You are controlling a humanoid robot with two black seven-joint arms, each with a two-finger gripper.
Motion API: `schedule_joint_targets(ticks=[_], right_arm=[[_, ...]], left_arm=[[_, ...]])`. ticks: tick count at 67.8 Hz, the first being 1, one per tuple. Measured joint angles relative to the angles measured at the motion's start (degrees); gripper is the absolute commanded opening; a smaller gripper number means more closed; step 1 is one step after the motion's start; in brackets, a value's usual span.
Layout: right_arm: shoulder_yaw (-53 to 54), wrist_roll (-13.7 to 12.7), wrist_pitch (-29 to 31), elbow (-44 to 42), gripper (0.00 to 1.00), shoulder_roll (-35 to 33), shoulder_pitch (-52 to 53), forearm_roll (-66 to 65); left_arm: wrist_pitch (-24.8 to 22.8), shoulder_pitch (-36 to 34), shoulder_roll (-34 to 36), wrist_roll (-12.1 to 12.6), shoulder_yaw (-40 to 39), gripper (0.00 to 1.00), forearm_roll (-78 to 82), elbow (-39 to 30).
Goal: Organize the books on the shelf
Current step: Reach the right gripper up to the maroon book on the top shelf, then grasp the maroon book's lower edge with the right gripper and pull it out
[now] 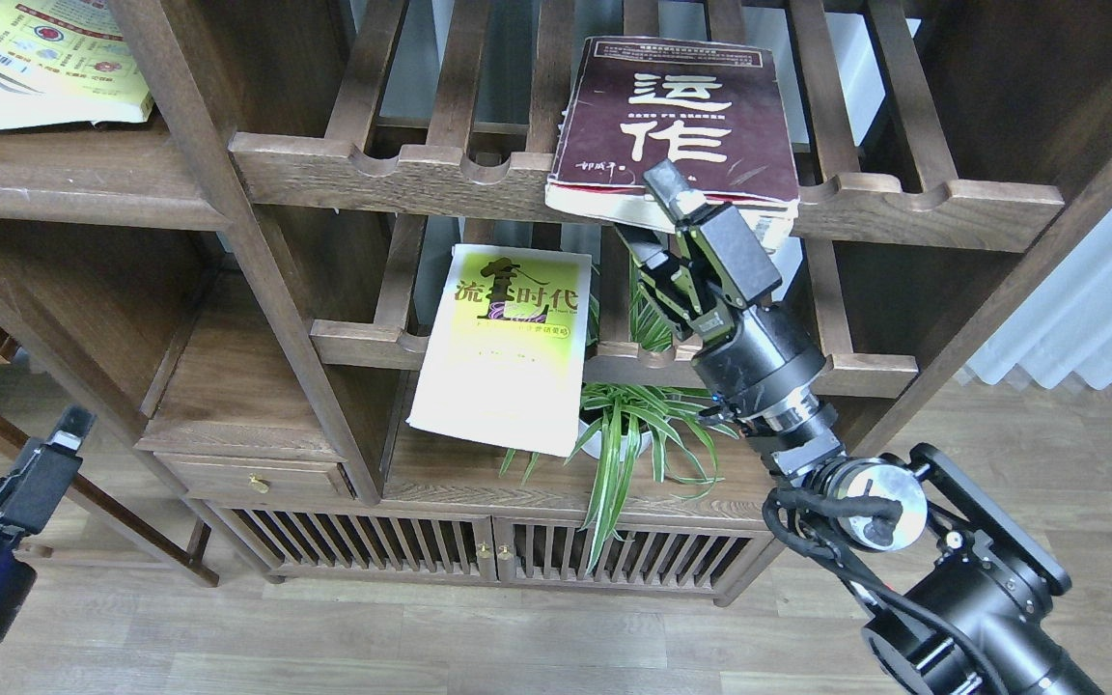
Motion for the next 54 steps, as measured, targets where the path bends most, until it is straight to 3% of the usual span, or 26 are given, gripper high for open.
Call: schedule_joint_targets(ticks=[16, 42, 54], right_arm=[[0.2, 0.0, -0.1, 0.0, 0.93, 0.1, -0.1, 0.1], [0.5, 0.1, -0.1, -0.4, 0.81, 0.1, -0.6, 0.2], [0.8, 2.5, -0.1, -0.4, 0.74, 0.4, -0.7, 0.5]], left_arm=[[0.0, 0.0, 0.1, -0.2, 0.0, 1.00, 0.0, 0.0], [0.0, 0.0, 0.0, -0.2, 0.0, 1.00, 0.0, 0.2], [0.0, 0.0, 0.0, -0.2, 0.0, 1.00, 0.0, 0.2]])
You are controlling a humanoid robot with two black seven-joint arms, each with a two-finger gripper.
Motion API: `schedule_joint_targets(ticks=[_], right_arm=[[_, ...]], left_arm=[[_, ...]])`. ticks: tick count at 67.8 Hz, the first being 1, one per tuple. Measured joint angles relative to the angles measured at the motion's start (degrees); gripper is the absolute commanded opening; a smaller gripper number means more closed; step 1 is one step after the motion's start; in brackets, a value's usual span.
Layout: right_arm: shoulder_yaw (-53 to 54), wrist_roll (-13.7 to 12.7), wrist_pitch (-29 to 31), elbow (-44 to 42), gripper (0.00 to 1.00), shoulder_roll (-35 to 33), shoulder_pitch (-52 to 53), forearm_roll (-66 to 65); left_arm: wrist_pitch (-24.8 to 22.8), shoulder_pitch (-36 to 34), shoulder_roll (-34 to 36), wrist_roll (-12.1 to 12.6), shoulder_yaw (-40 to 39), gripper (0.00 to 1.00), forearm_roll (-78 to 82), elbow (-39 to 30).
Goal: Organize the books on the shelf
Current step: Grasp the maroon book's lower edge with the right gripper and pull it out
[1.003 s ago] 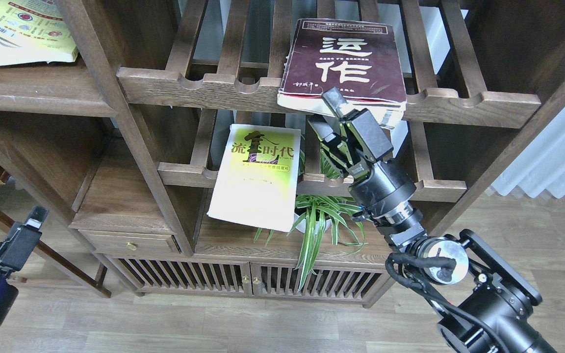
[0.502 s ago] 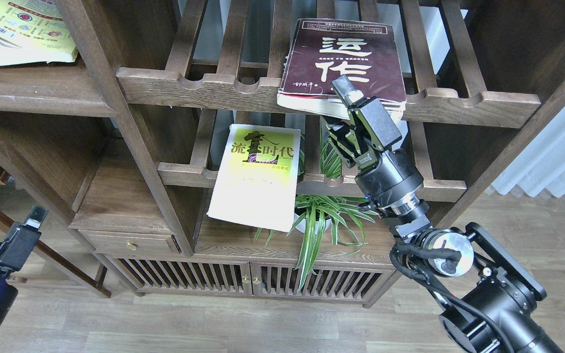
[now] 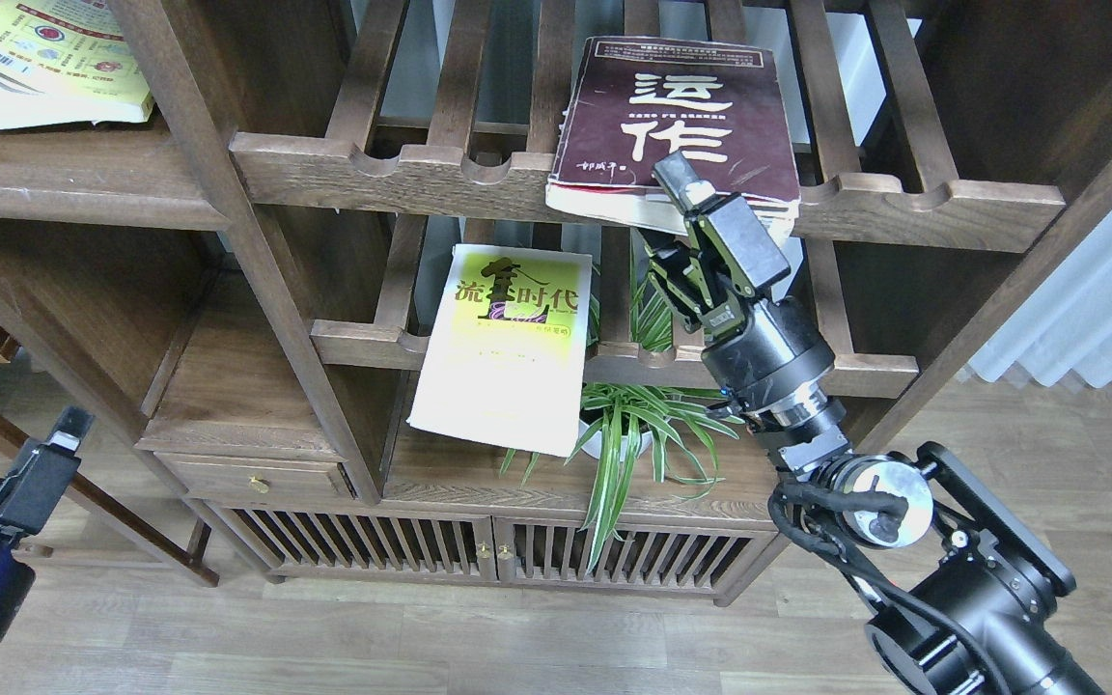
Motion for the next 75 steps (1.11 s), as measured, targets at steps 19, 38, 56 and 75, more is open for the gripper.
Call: schedule_joint_targets(ticks=[19, 38, 56, 75], right_arm=[[0.4, 1.1, 0.2, 0.0, 0.50, 1.0, -0.4, 0.0], [0.5, 2.6, 1.7, -0.1, 0.04, 1.1, -2.9, 0.0], [0.9, 5.3, 7.0, -0.7, 0.04, 0.4, -4.5, -0.2], [5.0, 5.2, 12.1, 0.6, 0.04, -0.6, -11.4, -0.1]], left_arm=[[0.0, 0.0, 0.1, 0.0, 0.0, 1.00, 0.0, 0.0], [0.0, 0.1, 0.1, 0.1, 0.0, 1.00, 0.0, 0.0], [0.0, 0.0, 0.0, 0.2, 0.0, 1.00, 0.0, 0.0], [0.0, 0.0, 0.0, -0.1, -0.1, 1.00, -0.1, 0.2]])
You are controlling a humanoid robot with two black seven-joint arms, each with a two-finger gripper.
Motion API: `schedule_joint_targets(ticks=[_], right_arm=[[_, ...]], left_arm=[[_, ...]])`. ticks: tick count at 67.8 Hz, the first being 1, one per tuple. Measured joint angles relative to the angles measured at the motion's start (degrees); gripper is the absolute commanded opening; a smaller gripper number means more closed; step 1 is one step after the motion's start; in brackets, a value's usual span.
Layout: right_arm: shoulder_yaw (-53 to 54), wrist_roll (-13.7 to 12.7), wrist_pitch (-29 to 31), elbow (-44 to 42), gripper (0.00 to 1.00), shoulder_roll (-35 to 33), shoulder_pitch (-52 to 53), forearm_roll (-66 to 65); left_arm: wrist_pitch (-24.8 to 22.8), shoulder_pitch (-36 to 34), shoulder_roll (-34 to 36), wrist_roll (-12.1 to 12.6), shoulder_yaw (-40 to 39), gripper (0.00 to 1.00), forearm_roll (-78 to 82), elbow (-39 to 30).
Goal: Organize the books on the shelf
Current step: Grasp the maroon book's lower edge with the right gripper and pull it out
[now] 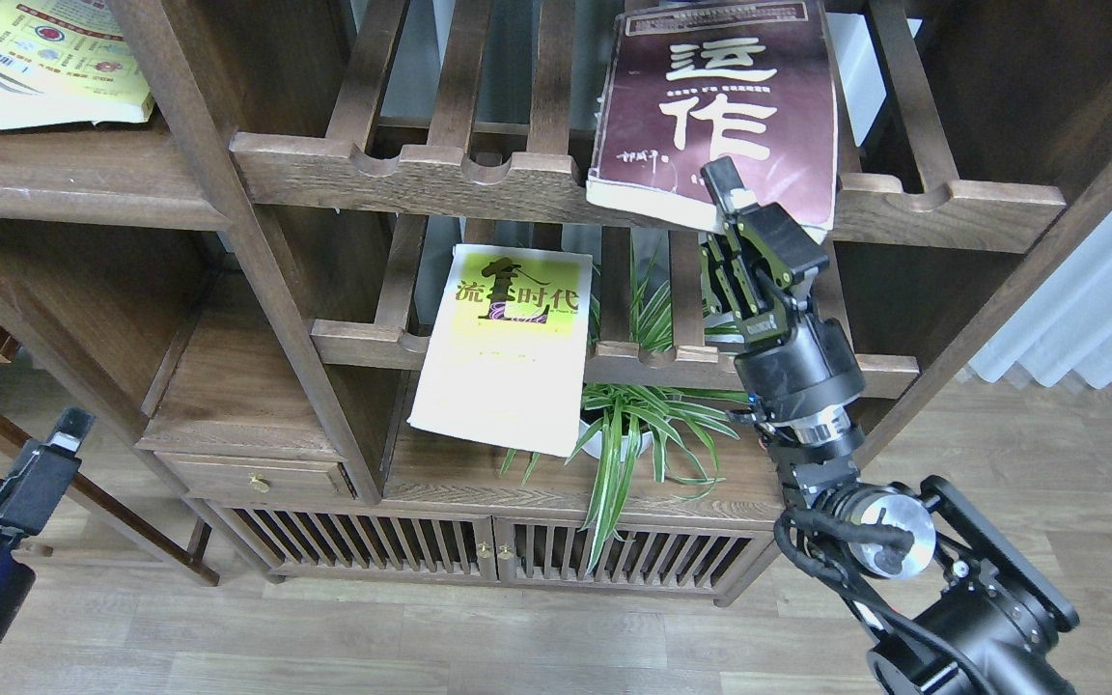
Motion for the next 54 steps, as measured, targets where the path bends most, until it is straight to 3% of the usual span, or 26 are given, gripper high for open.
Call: schedule_joint_targets(ticks=[28, 54], right_arm=[[2.8, -0.3, 0.4, 0.1, 0.04, -3.4, -15.9, 0.0], [4.9, -0.2, 0.3, -0.5, 0.05, -3.7, -24.5, 0.1]], left_arm=[[0.0, -0.2, 0.0, 0.4, 0.2, 1.00, -0.1, 0.4], [0.0, -0.2, 0.0, 0.3, 0.4, 1.00, -0.4, 0.5]])
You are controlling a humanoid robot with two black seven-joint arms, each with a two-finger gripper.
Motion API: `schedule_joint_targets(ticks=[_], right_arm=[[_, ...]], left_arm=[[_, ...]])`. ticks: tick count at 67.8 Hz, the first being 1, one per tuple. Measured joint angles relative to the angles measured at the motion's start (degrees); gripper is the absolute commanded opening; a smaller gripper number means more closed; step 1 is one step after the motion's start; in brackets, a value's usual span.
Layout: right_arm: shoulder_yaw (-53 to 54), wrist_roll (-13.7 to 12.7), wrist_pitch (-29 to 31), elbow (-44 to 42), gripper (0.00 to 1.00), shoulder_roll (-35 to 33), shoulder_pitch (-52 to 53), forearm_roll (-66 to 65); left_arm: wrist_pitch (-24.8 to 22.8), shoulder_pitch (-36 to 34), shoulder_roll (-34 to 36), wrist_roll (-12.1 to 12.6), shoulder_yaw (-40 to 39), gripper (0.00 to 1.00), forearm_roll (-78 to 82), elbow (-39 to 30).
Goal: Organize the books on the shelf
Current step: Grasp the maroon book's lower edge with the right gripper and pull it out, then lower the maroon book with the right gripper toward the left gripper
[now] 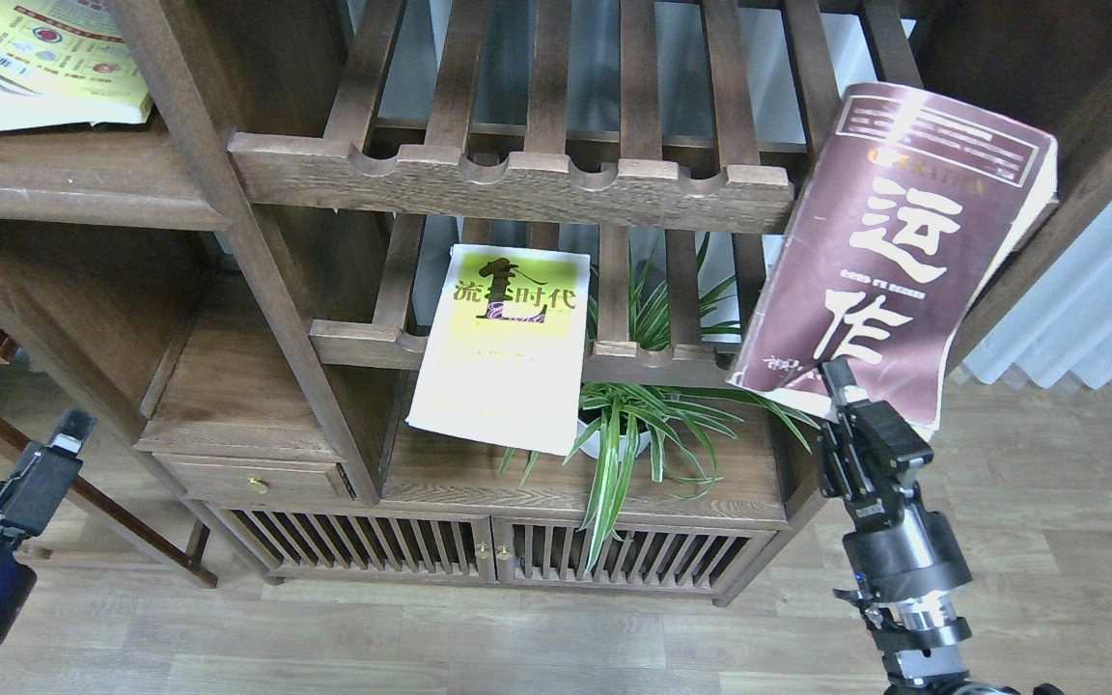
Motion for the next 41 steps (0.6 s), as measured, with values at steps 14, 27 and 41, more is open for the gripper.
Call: schedule_joint_targets(ticks=[14, 27, 41], right_arm=[[-0.8, -0.1, -0.1, -2.3, 0.05, 0.3, -3.2, 0.0], [-1.0, -0.1, 0.0, -4.9, 0.05, 0.3, -4.7, -0.1], [-1.1, -0.1, 0.0, -7.5, 0.05, 0.3, -5.2, -0.1]], left_arm=[[0.0, 0.0, 0.0, 0.0, 1.5, 1.00, -1.4, 0.2], [0.0, 0.0, 0.0, 0.0, 1.7, 1.00, -1.6, 0.4], [0.0, 0.0, 0.0, -0.1, 1.9, 1.00, -1.6, 0.4]])
